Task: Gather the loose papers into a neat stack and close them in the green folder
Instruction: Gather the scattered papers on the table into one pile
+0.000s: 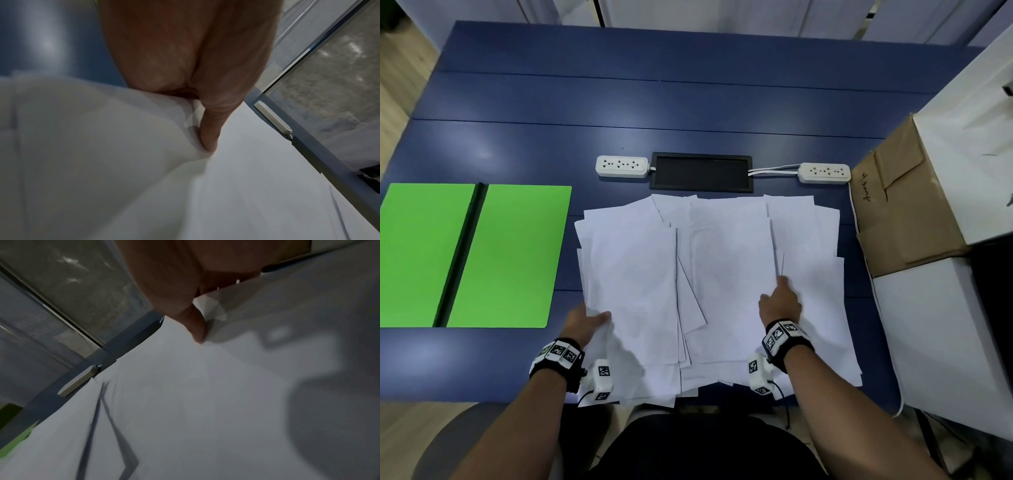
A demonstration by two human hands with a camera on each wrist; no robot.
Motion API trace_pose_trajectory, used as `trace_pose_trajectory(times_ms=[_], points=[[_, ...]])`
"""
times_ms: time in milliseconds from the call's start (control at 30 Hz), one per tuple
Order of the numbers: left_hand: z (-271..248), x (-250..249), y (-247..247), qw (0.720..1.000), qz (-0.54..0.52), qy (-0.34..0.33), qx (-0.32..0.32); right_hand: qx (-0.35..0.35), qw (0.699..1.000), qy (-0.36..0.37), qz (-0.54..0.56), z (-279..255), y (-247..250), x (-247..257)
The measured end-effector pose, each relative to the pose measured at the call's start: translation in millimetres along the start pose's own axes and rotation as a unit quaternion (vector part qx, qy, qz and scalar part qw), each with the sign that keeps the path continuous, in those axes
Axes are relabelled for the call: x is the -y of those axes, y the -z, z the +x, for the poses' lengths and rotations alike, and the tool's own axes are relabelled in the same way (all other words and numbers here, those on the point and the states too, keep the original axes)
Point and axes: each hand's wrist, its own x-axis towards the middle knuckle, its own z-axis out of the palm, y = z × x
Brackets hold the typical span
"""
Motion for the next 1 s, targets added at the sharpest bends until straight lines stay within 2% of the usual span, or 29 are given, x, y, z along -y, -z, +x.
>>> trace_pose_trajectory(times_ms=[100, 167, 233, 367, 500, 767, 1000], points=[[2.0, 0.3, 0.8, 1.000, 0.015, -0.005, 0.000, 0.061, 0.998, -0.001, 0.008, -3.5, -20.9, -7.7], [3.5, 0.9, 1.6, 1.000, 0.020, -0.004, -0.003, 0.068, 0.998, -0.016, -0.007, -9.8, -28.7, -8.4], [2.6, 0.4, 1.0, 1.000, 0.020, -0.002, -0.002, 0.047, 0.998, -0.046, -0.012, -14.4, -31.6, -6.9], [-1.7, -2.6, 0.0, 1.000, 0.020, -0.010, 0.001, 0.031, 0.991, -0.118, 0.048, -17.4, -28.2, -0.2], [-3.2, -4.6, -0.8, 1.000, 0.012, -0.007, 0.001, 0.021, 0.987, -0.150, 0.053, -15.0, -20.2, -3.1], [-0.5, -2.0, 3.8, 1.000, 0.010, 0.010, 0.002, -0.040, 0.976, -0.121, 0.178, -2.0, 6.6, -22.4], [-4.1, -6.1, 2.4, 1.000, 0.010, 0.013, 0.003, 0.075, 0.980, -0.137, 0.121, 31.8, 29.5, -46.1]])
